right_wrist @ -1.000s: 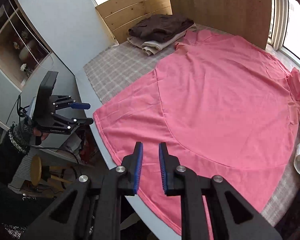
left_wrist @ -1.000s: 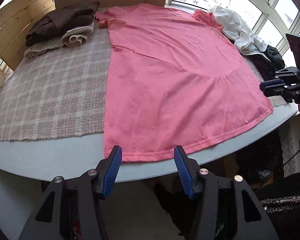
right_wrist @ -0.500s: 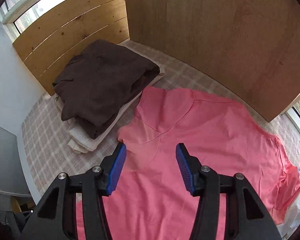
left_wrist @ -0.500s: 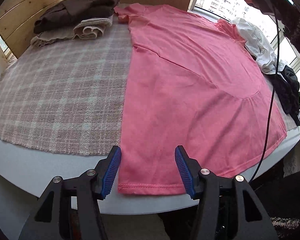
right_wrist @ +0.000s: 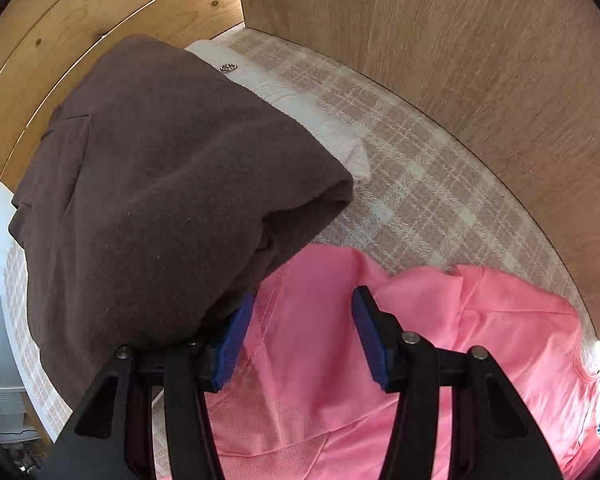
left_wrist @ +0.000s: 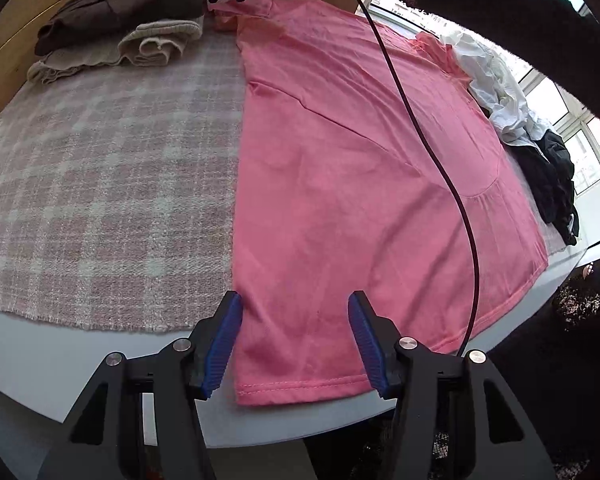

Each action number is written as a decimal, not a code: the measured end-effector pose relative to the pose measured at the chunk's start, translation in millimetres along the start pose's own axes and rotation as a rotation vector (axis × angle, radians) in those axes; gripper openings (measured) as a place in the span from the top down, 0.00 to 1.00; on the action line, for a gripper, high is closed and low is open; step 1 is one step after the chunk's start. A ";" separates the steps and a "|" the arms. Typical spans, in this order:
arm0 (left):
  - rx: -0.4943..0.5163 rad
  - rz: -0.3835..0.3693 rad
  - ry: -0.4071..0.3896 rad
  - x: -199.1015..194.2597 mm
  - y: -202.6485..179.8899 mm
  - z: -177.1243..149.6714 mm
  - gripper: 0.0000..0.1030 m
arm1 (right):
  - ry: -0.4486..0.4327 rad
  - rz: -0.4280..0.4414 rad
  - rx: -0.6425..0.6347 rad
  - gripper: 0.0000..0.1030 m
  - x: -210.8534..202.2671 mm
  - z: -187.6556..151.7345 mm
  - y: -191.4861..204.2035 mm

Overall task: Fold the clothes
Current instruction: 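Grasp the pink shirt shoulder with the right tool while the left tool grasps the hem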

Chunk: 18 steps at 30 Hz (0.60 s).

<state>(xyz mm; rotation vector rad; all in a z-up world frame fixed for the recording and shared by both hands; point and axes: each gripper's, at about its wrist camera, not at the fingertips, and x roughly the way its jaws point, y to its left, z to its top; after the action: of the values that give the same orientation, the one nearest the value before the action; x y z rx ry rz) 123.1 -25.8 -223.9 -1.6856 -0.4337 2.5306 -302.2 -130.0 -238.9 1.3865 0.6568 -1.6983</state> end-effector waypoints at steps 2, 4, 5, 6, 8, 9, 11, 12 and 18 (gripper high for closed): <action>0.001 -0.006 0.003 -0.1 0.5 0.3 0.49 | 0.011 0.015 0.003 0.50 2.6 -0.5 -2.5; 0.002 -0.012 0.007 -0.3 1.1 0.6 0.49 | 0.015 0.016 -0.002 0.50 2.8 -1.1 -3.9; 0.001 -0.014 0.008 -0.3 1.3 0.7 0.49 | 0.017 0.017 -0.004 0.50 2.9 -1.4 -4.6; 0.000 -0.013 0.007 -0.3 1.3 0.3 0.49 | 0.019 0.018 -0.007 0.50 3.0 -1.7 -5.2; -0.008 -0.012 0.003 -0.5 1.6 0.4 0.49 | 0.014 0.006 -0.031 0.50 2.6 -4.5 -3.3; -0.015 -0.012 0.000 -0.8 1.9 0.7 0.49 | 0.012 0.001 -0.042 0.49 2.4 -5.9 -2.4; -0.039 -0.011 -0.006 -3.5 4.0 -0.1 0.49 | 0.009 -0.018 -0.076 0.49 1.9 -9.2 0.2; -0.049 -0.003 -0.011 -7.5 6.9 -2.0 0.49 | 0.008 -0.031 -0.097 0.52 1.5 -11.2 1.9; -0.101 0.049 -0.048 -26.1 8.9 -8.9 0.49 | 0.019 -0.038 -0.070 0.96 -4.5 -17.1 -6.7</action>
<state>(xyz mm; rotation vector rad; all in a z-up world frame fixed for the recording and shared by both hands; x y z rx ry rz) 142.4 -38.1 -206.2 -1.6920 -0.5382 2.6310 -298.6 -111.4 -239.6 1.3501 0.7510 -1.6778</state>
